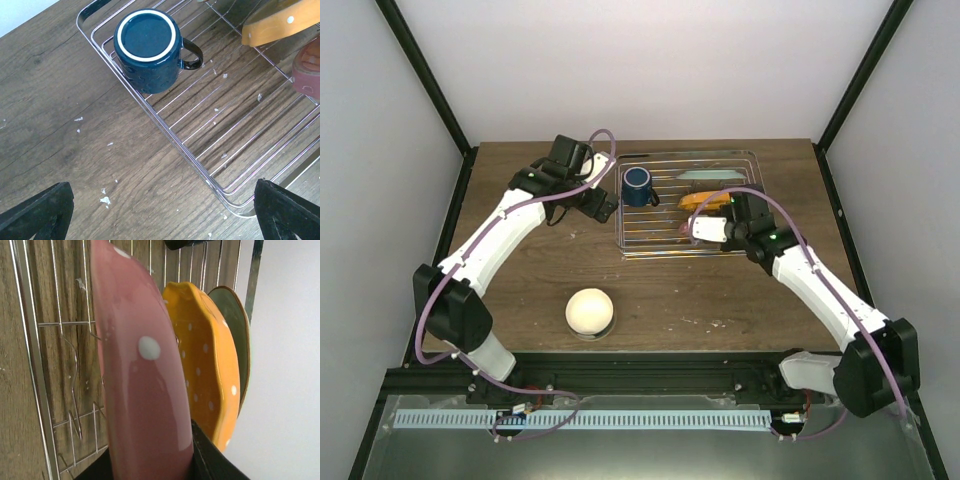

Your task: Load the mixed dishes into the dish rack

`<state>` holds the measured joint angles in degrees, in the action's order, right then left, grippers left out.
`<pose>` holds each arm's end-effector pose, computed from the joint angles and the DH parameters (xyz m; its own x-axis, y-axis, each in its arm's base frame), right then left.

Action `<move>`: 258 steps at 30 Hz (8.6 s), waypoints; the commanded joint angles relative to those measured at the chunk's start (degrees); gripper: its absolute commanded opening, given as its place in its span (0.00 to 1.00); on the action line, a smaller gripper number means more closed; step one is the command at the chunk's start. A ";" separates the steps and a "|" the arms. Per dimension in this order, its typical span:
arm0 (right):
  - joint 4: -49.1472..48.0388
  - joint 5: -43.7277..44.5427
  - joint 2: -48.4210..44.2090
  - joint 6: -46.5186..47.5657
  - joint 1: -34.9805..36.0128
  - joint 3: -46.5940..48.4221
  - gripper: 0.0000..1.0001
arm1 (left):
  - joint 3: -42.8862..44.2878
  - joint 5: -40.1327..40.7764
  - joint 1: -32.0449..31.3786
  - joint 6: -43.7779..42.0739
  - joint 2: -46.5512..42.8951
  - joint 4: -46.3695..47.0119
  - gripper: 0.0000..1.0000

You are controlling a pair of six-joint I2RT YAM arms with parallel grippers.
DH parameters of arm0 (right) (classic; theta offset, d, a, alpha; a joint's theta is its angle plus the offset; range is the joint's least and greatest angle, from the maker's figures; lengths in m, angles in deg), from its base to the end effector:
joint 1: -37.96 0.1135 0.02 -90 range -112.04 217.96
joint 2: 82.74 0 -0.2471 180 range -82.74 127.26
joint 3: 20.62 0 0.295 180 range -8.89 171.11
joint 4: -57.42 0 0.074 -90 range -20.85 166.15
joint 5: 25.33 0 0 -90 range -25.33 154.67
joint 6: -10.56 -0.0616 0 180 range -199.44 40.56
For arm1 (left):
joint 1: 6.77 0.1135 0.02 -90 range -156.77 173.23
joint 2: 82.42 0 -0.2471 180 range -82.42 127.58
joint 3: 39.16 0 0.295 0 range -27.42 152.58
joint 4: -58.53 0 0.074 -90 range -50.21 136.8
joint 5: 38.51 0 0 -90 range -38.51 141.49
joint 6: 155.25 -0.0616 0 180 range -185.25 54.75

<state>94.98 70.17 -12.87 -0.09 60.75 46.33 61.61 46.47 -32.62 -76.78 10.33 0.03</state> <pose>0.3088 0.1234 0.2426 0.2023 -0.9761 -0.0794 -0.6470 -0.0723 -0.7590 0.3667 -0.1837 0.2971 -0.5834 0.5039 -0.6370 0.6134 0.7874 0.0611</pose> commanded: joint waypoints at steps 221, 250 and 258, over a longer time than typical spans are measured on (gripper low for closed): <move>-11.13 -65.78 39.60 -91.88 1.62 41.73 0.20 | 5.12 -12.52 4.40 18.54 5.32 2.32 0.30; 4.08 -44.90 38.20 -82.04 1.63 46.54 0.17 | 1.25 -19.70 11.79 19.61 -1.61 1.76 0.67; 10.16 -27.82 36.88 -78.17 5.10 48.88 0.17 | 0.01 -17.39 15.17 18.65 -3.37 0.57 0.68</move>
<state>103.04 32.33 27.89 -81.60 62.85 90.27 62.51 28.31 -18.04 -57.64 8.16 1.17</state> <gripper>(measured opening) 0.704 0.675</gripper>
